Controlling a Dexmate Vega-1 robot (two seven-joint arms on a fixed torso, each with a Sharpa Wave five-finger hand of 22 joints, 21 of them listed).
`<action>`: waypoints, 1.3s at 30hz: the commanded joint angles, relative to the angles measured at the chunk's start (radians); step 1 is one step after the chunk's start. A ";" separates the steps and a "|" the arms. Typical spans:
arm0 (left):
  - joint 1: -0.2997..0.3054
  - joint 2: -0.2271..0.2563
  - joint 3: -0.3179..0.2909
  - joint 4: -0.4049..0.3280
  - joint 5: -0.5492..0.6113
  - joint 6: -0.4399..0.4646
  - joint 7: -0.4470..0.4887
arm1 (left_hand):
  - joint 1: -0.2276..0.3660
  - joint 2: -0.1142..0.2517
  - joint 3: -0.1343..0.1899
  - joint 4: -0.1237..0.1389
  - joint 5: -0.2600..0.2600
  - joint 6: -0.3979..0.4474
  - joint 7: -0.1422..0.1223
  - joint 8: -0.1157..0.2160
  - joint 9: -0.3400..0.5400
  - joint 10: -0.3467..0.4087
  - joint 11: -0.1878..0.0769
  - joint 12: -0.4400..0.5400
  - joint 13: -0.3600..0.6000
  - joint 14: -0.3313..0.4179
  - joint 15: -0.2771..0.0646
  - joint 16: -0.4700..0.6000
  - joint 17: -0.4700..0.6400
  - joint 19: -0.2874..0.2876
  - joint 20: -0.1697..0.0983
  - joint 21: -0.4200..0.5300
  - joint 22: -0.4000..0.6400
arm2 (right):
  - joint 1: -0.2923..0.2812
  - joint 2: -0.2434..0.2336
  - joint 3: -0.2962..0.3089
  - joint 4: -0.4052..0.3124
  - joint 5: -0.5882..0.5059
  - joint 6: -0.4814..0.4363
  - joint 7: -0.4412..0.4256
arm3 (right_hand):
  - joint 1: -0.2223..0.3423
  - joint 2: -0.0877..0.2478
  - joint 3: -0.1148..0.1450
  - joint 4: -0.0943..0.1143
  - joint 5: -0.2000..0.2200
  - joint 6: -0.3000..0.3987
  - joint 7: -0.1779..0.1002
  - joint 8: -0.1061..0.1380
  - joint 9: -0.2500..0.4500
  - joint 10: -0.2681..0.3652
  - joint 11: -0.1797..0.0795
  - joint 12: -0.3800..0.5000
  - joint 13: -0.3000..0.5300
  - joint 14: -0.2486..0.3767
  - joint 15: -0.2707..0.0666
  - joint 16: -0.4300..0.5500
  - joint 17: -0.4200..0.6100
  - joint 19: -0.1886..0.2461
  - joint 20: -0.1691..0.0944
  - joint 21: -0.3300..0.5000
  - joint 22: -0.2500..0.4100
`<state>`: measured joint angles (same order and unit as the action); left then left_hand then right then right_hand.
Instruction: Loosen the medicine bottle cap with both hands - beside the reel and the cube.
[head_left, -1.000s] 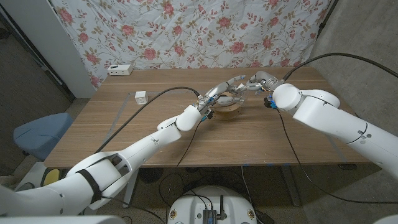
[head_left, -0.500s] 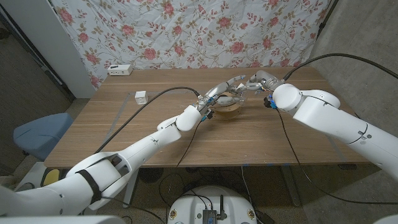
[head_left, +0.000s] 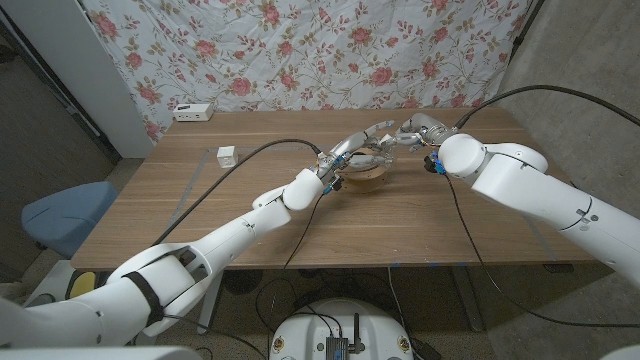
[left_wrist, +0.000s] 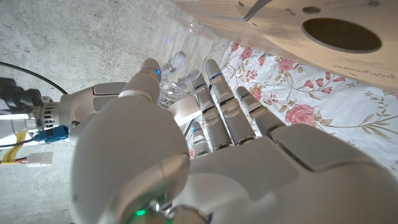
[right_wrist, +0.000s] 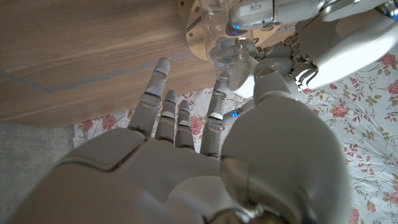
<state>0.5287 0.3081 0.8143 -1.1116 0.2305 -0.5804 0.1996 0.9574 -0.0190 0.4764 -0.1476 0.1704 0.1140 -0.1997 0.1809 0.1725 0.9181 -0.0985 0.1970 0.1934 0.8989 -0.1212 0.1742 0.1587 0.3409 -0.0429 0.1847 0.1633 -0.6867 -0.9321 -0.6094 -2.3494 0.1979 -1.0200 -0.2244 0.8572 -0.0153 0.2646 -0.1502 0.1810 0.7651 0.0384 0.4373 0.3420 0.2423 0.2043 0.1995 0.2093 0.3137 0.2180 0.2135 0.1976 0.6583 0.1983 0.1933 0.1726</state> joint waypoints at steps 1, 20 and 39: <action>-0.001 0.000 0.001 -0.002 0.002 -0.004 -0.001 | 0.001 0.009 0.010 -0.001 0.006 0.005 -0.003 0.002 0.001 0.063 -0.054 0.005 0.005 0.002 -0.076 -0.001 0.002 0.003 -0.064 0.000 0.003 | 0.013 -0.016 -0.008 -0.003 0.011 -0.002 0.027 | -0.010 -0.001 -0.002 0.008 0.000 -0.027 0.002 -0.008 0.006 -0.013 0.005 -0.005 -0.001 -0.012 0.000 -0.006 0.005 -0.010 0.004 -0.002 0.000; 0.001 -0.002 0.001 -0.004 0.002 0.000 -0.001 | 0.002 0.010 0.011 -0.002 0.006 0.006 -0.003 0.003 0.001 0.061 -0.055 0.005 0.005 0.004 -0.077 0.000 0.002 0.004 -0.064 0.000 0.003 | 0.003 -0.019 0.010 0.005 0.032 0.022 0.034 | -0.029 -0.003 -0.010 0.014 0.000 -0.106 0.021 -0.038 0.009 -0.036 0.012 -0.008 0.001 -0.028 0.001 -0.011 0.006 -0.017 0.006 -0.002 0.000; 0.005 0.002 0.000 -0.011 0.001 0.004 0.000 | 0.000 0.011 0.012 -0.001 0.006 0.006 -0.002 0.002 0.001 0.062 -0.053 0.005 0.005 0.003 -0.075 -0.001 0.002 0.004 -0.063 0.000 0.003 | -0.003 -0.024 0.007 0.008 0.022 0.043 0.030 | -0.006 0.012 0.001 -0.002 0.006 -0.075 -0.016 -0.045 -0.014 -0.048 -0.004 -0.001 0.002 -0.043 -0.004 -0.011 0.003 -0.030 0.009 -0.001 0.001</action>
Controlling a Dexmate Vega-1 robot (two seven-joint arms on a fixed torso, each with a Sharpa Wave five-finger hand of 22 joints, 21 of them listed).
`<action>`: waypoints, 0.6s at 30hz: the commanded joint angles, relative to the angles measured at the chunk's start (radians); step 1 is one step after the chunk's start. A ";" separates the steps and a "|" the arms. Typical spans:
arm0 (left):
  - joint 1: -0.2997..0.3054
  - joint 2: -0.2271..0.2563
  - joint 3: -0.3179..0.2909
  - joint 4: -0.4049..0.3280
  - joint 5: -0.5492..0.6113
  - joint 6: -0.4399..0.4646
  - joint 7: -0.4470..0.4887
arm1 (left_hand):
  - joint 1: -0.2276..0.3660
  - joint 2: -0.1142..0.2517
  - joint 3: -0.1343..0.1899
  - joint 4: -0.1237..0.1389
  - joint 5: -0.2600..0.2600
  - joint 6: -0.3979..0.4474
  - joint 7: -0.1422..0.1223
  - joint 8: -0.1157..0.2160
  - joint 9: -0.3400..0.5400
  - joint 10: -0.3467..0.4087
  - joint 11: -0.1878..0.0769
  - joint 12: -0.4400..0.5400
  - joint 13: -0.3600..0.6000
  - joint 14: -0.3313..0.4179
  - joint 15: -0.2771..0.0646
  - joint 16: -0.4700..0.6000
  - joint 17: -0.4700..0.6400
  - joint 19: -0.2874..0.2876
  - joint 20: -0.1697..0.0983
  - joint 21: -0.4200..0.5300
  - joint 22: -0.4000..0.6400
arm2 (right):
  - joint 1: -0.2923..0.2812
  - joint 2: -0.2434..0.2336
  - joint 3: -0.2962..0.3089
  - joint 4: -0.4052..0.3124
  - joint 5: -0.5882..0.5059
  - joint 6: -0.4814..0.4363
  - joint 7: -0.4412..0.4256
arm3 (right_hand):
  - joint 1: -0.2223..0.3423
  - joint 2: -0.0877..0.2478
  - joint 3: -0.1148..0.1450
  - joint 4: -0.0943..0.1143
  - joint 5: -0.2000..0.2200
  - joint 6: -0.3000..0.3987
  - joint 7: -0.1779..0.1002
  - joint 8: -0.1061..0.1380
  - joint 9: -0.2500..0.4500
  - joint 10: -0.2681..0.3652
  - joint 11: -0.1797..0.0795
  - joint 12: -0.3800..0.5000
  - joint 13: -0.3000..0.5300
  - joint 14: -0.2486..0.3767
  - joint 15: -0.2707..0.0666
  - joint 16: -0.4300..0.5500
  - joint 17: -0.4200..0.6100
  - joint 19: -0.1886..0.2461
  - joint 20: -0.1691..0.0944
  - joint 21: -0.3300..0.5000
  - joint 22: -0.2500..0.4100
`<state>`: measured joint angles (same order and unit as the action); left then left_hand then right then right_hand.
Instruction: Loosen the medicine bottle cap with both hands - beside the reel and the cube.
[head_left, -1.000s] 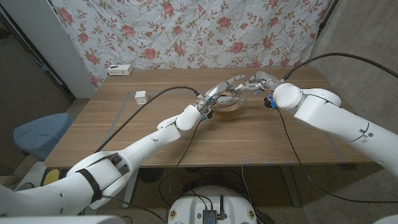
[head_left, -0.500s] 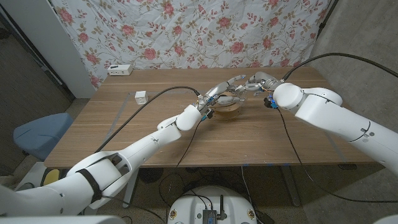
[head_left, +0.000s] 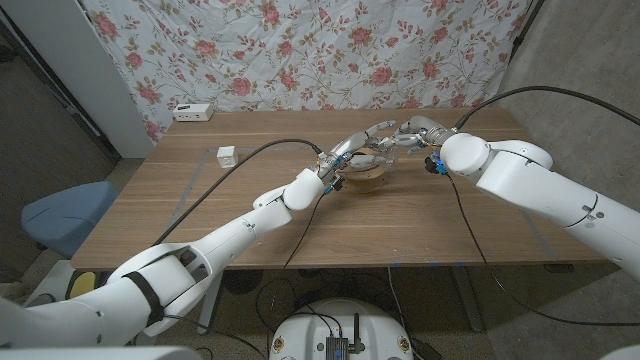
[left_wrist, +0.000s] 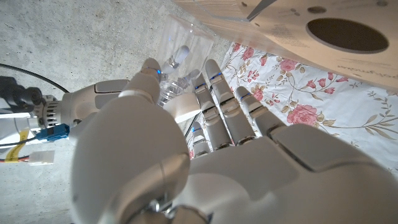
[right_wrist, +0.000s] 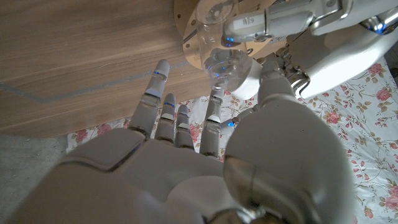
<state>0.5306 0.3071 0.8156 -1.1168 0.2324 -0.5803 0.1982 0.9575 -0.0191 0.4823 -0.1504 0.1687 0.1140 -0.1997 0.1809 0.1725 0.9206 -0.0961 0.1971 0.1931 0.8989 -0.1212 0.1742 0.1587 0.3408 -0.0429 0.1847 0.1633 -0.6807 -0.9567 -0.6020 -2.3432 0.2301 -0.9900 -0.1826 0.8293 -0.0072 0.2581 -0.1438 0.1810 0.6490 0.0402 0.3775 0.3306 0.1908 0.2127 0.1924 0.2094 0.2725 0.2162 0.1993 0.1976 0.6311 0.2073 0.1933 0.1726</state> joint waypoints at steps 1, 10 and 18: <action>0.003 0.003 -0.002 -0.006 -0.001 0.004 0.002 | 0.001 0.011 0.006 0.002 0.008 0.005 -0.003 0.002 0.001 0.060 -0.055 0.005 0.005 0.003 -0.076 -0.001 0.002 0.004 -0.063 0.000 0.003 | -0.007 0.001 -0.003 0.001 -0.012 0.008 -0.012 | 0.026 0.004 0.008 -0.009 0.006 0.055 -0.023 0.019 -0.004 0.005 -0.014 0.007 0.002 0.001 -0.002 0.005 0.003 -0.002 -0.003 -0.001 0.001; 0.004 0.003 -0.002 -0.005 0.000 0.003 0.002 | -0.001 0.012 0.006 0.003 0.008 0.006 -0.002 0.002 0.001 0.061 -0.055 0.005 0.006 0.004 -0.075 0.000 0.002 0.004 -0.062 0.000 0.003 | -0.008 0.003 -0.002 0.001 -0.016 0.006 -0.014 | 0.040 0.008 0.013 -0.013 0.006 0.093 -0.037 0.031 -0.009 0.018 -0.030 0.011 0.001 0.005 -0.002 0.007 0.003 0.002 -0.005 0.001 0.001; 0.002 0.002 -0.001 -0.004 -0.001 0.002 0.000 | -0.001 0.010 0.006 0.002 0.008 0.007 -0.002 0.003 0.001 0.060 -0.056 0.005 0.005 0.002 -0.076 -0.001 0.002 0.004 -0.063 0.000 0.003 | -0.014 0.005 0.001 0.000 -0.019 0.009 -0.017 | 0.055 0.012 0.019 -0.017 0.006 0.115 -0.051 0.037 -0.013 0.026 -0.042 0.013 0.000 0.010 -0.005 0.009 0.003 0.004 -0.008 0.002 0.001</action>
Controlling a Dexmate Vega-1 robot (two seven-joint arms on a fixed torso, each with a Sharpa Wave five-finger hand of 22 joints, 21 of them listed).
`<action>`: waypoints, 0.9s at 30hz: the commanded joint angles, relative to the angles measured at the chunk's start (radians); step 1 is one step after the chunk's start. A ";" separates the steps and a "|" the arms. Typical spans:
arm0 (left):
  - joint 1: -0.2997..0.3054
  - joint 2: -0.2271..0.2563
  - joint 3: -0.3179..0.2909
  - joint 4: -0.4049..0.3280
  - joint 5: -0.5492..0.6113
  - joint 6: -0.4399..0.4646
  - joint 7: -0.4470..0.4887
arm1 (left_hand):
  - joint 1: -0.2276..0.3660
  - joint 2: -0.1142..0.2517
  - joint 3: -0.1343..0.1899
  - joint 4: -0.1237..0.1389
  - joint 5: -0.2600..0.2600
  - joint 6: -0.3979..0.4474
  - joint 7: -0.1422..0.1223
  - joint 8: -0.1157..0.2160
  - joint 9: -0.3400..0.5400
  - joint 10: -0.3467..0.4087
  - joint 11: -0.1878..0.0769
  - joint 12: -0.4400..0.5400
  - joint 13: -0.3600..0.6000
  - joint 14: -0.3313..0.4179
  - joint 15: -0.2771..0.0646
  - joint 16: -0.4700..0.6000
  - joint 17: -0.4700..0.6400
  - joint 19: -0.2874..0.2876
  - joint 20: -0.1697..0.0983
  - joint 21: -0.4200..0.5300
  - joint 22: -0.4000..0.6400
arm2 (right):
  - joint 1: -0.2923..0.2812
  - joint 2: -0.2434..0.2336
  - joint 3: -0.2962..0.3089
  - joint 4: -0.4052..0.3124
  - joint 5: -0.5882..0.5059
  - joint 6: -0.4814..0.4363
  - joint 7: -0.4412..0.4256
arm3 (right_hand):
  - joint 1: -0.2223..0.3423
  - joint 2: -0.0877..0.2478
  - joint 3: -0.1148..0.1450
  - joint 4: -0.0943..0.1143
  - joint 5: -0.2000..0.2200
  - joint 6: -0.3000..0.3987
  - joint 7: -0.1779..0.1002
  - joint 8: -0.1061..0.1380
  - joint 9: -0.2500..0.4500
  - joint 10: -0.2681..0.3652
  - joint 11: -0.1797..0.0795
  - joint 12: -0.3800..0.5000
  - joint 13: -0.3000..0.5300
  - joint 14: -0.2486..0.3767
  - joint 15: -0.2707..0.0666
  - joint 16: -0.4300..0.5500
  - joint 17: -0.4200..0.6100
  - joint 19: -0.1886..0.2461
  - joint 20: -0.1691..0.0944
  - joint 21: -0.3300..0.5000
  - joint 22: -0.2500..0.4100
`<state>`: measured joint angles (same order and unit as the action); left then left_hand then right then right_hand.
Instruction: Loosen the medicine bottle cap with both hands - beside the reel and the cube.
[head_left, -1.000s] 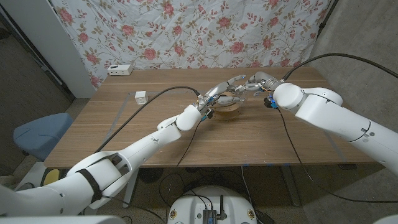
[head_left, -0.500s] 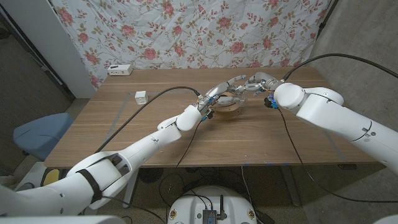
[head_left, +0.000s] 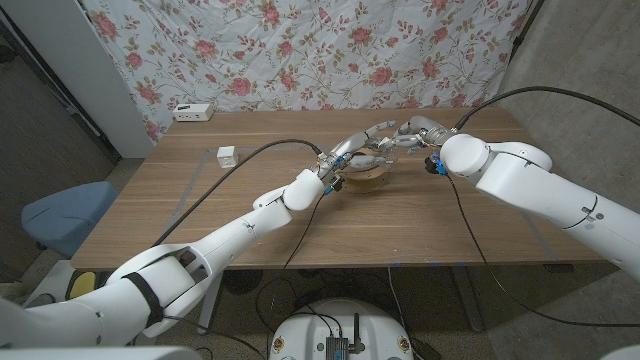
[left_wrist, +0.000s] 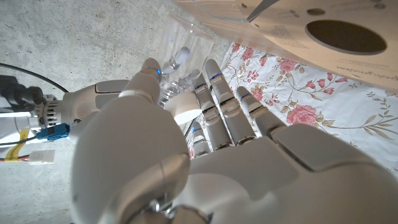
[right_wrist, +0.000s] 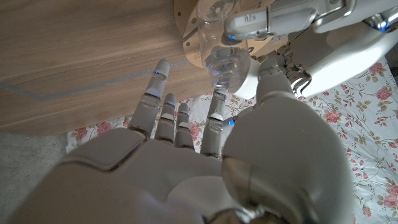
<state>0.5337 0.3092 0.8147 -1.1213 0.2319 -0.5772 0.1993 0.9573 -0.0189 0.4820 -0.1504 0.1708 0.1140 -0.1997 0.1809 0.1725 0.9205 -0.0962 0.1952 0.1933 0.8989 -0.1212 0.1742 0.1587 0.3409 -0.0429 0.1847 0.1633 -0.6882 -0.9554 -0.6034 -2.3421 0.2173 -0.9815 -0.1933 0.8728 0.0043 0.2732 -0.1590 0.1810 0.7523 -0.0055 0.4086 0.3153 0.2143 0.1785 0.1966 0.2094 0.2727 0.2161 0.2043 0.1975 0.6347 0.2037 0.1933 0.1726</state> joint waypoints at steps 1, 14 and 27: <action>-0.001 0.000 0.000 0.000 0.000 0.000 -0.001 | -0.001 0.010 0.006 0.002 0.006 0.007 -0.003 0.003 0.001 0.061 -0.055 0.007 0.005 0.002 -0.076 -0.001 0.002 0.003 -0.063 0.000 0.003 | -0.005 0.001 0.000 -0.001 -0.008 0.002 -0.004 | 0.012 0.001 0.005 -0.002 0.006 0.010 -0.006 0.005 0.002 0.001 -0.009 0.009 0.000 0.010 -0.004 0.004 0.003 0.000 -0.005 0.002 0.001; -0.003 0.000 0.001 -0.001 -0.004 -0.003 -0.010 | -0.002 0.009 0.006 0.002 0.006 0.008 -0.003 0.003 0.001 0.063 -0.057 0.008 0.005 0.002 -0.076 0.000 0.002 0.004 -0.064 0.000 0.003 | 0.010 -0.013 -0.010 -0.010 -0.009 -0.009 0.025 | 0.049 -0.003 0.013 -0.007 0.004 -0.126 -0.016 -0.061 -0.012 -0.045 -0.014 -0.005 0.000 -0.021 -0.008 -0.005 0.002 -0.018 0.001 -0.002 0.001; 0.001 0.002 0.001 -0.009 -0.003 0.001 -0.013 | -0.006 0.010 0.006 0.004 0.006 0.009 -0.002 0.003 0.001 0.062 -0.056 0.007 0.005 0.001 -0.075 -0.001 0.002 0.003 -0.063 0.000 0.003 | -0.005 -0.011 0.003 -0.014 -0.004 -0.002 0.015 | 0.090 -0.001 0.026 -0.014 0.007 -0.159 -0.064 -0.080 -0.018 -0.067 -0.034 -0.006 0.001 -0.029 -0.011 -0.005 0.001 -0.026 0.004 -0.003 0.001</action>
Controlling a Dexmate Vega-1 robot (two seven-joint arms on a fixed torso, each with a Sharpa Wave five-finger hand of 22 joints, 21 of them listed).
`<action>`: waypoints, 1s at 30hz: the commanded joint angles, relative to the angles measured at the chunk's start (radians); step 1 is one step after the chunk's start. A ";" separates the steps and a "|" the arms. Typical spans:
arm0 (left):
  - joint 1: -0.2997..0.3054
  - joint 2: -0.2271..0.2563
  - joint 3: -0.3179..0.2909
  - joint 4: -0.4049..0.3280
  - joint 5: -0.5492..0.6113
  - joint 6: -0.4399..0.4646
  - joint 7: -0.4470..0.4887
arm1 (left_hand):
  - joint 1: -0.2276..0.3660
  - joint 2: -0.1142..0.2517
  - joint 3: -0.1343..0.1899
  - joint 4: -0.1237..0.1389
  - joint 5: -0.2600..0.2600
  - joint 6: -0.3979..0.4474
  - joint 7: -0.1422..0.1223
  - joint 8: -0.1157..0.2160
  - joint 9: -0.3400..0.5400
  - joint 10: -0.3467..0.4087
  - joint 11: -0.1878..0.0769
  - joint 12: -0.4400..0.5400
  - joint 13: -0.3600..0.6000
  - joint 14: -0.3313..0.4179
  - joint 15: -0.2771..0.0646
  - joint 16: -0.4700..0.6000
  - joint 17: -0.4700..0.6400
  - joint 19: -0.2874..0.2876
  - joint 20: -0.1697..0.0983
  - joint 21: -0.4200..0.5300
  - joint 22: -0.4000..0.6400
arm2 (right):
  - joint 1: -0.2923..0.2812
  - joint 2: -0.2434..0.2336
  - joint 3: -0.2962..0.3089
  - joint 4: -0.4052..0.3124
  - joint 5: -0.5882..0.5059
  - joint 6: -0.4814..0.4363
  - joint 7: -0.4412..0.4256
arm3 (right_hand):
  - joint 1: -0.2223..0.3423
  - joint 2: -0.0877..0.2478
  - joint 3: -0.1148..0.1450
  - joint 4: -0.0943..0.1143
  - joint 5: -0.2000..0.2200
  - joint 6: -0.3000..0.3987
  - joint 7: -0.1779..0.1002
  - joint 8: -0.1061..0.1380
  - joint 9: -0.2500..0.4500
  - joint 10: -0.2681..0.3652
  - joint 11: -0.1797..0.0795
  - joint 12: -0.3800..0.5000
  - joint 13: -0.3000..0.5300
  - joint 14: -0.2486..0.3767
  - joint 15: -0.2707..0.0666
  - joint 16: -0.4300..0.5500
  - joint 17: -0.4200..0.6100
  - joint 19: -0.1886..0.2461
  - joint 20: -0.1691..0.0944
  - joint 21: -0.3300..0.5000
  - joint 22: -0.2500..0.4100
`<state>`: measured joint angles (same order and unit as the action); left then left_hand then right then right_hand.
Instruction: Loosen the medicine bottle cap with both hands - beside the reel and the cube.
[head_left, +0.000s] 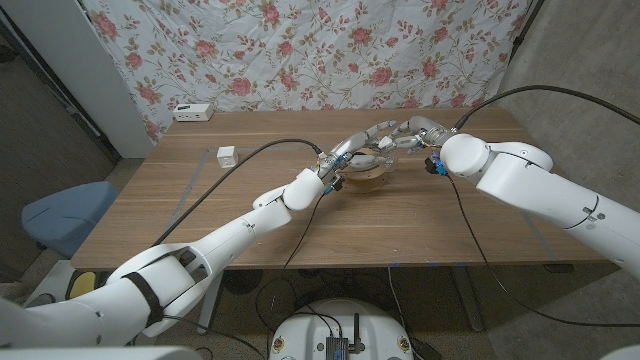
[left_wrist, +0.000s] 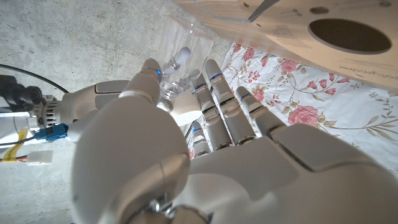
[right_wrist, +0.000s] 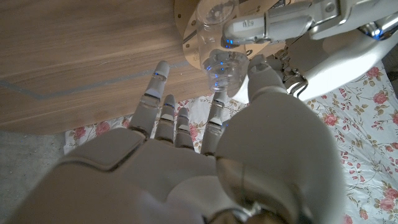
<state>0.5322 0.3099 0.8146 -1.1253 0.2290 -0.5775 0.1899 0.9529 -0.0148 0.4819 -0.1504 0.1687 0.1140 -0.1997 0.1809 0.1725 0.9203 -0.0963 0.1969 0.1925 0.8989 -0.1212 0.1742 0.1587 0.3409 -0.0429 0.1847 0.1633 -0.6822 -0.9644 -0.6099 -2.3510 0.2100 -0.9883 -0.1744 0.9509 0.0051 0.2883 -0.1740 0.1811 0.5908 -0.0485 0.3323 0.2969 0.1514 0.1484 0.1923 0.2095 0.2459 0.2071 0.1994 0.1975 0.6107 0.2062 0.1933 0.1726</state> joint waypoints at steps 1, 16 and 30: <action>0.003 0.001 0.001 -0.005 0.000 0.002 -0.004 | -0.001 0.005 0.007 0.004 0.008 0.010 -0.003 0.003 0.001 0.062 -0.056 0.006 0.006 0.000 -0.075 -0.001 0.002 0.004 -0.063 0.000 0.003 | -0.014 0.000 0.012 -0.006 0.004 0.003 -0.008 | 0.014 -0.002 0.011 0.002 0.007 0.008 -0.026 -0.002 0.000 -0.004 -0.005 -0.001 0.001 -0.002 -0.003 0.001 0.002 -0.002 0.002 -0.002 0.001; 0.007 0.002 0.001 -0.013 -0.001 0.011 -0.008 | -0.004 0.004 0.006 0.004 0.008 0.013 -0.003 0.004 0.001 0.063 -0.056 0.006 0.006 -0.001 -0.074 -0.002 0.002 0.003 -0.064 0.000 0.003 | -0.041 0.010 0.024 -0.013 -0.004 0.004 -0.050 | 0.036 -0.006 0.011 0.009 0.005 0.127 -0.045 0.047 -0.002 0.020 -0.020 0.012 0.001 0.011 -0.014 0.011 0.004 0.006 -0.006 0.003 0.001; 0.009 0.005 -0.001 -0.016 -0.005 0.012 -0.011 | -0.005 0.003 0.006 0.003 0.008 0.014 -0.003 0.003 0.001 0.063 -0.056 0.006 0.006 -0.001 -0.074 -0.001 0.002 0.002 -0.063 0.000 0.003 | -0.046 0.021 0.029 -0.016 -0.004 -0.006 -0.066 | 0.046 -0.004 0.011 0.013 0.004 0.191 -0.047 0.075 -0.004 0.053 -0.031 0.021 0.000 0.024 -0.019 0.018 0.008 0.014 -0.011 0.005 0.002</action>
<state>0.5392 0.3132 0.8154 -1.1393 0.2266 -0.5671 0.1820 0.9487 -0.0196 0.4826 -0.1497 0.1708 0.1234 -0.1984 0.1809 0.1725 0.9203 -0.0964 0.1970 0.1933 0.8990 -0.1212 0.1742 0.1587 0.3408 -0.0429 0.1847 0.1632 -0.7177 -0.9529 -0.5889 -2.3636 0.2089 -0.9890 -0.2205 0.9917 -0.0037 0.2966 -0.1656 0.1810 0.7633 -0.0982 0.3947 0.2905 0.1880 0.1196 0.2045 0.2095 0.2570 0.1891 0.2112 0.2026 0.6164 0.2007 0.1933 0.1726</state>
